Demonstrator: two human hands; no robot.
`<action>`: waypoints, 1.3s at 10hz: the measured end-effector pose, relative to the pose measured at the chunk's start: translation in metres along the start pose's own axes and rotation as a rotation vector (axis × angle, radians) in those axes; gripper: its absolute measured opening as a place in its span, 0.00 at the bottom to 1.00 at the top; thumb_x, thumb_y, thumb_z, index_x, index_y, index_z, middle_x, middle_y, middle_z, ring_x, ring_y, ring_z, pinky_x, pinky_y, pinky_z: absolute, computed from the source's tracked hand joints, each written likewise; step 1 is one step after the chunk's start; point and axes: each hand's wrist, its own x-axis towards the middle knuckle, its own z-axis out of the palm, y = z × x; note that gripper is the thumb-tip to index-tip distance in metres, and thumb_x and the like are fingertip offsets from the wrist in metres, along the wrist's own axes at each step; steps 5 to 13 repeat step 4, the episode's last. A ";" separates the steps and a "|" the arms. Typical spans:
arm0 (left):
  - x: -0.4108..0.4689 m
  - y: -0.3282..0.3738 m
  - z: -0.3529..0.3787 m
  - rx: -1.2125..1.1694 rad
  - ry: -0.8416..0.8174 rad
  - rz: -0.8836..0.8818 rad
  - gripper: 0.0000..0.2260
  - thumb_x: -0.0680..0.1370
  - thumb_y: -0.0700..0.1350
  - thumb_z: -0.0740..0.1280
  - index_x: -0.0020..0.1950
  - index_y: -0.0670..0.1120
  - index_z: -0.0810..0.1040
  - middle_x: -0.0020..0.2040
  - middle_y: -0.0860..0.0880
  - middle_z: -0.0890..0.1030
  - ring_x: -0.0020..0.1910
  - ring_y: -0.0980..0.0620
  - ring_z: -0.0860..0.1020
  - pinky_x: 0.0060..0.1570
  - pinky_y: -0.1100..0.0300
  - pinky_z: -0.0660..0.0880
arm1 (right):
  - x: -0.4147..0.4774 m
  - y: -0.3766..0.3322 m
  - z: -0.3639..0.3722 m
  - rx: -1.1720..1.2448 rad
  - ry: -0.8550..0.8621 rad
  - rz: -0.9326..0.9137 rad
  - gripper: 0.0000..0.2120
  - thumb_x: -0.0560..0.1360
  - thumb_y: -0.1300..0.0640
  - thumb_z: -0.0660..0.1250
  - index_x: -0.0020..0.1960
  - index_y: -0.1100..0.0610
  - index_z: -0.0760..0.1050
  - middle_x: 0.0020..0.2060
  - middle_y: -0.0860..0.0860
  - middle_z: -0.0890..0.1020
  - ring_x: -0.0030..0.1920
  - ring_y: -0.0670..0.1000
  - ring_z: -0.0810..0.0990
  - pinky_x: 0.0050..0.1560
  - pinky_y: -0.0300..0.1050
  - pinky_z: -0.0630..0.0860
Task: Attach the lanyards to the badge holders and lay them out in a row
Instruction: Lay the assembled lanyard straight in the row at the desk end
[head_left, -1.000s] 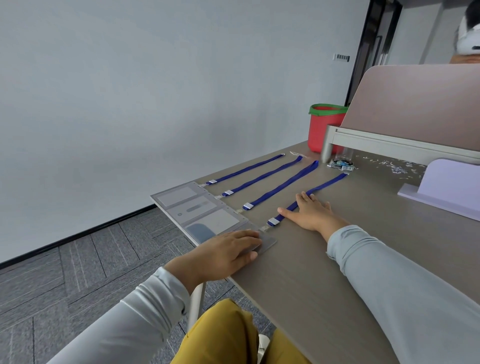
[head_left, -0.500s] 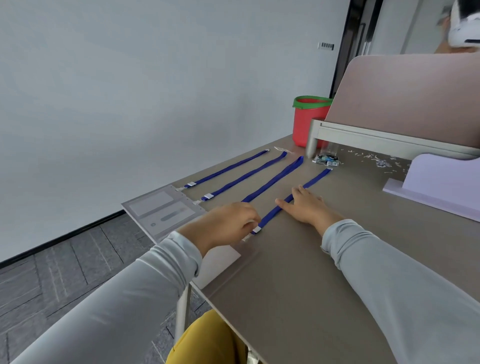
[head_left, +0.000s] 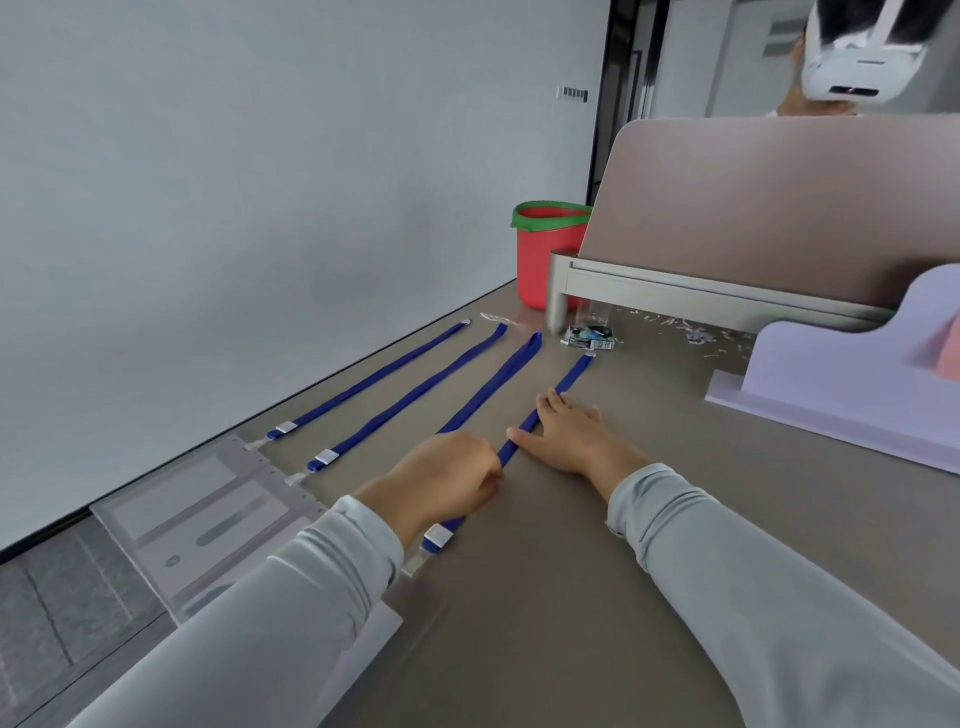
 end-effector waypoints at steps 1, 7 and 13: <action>-0.003 -0.001 0.001 -0.021 0.029 0.027 0.12 0.79 0.45 0.59 0.58 0.47 0.79 0.55 0.50 0.79 0.52 0.53 0.76 0.55 0.58 0.73 | 0.001 0.000 0.001 0.009 0.010 -0.008 0.39 0.76 0.34 0.49 0.76 0.57 0.44 0.77 0.54 0.46 0.77 0.54 0.45 0.74 0.61 0.47; -0.010 -0.002 -0.001 -0.075 0.040 0.034 0.12 0.78 0.43 0.60 0.60 0.48 0.77 0.57 0.51 0.78 0.55 0.54 0.75 0.58 0.58 0.71 | -0.003 -0.001 0.000 0.078 0.043 -0.020 0.38 0.77 0.36 0.50 0.76 0.57 0.44 0.77 0.53 0.45 0.77 0.53 0.44 0.74 0.60 0.45; -0.010 -0.002 -0.001 -0.075 0.040 0.034 0.12 0.78 0.43 0.60 0.60 0.48 0.77 0.57 0.51 0.78 0.55 0.54 0.75 0.58 0.58 0.71 | -0.003 -0.001 0.000 0.078 0.043 -0.020 0.38 0.77 0.36 0.50 0.76 0.57 0.44 0.77 0.53 0.45 0.77 0.53 0.44 0.74 0.60 0.45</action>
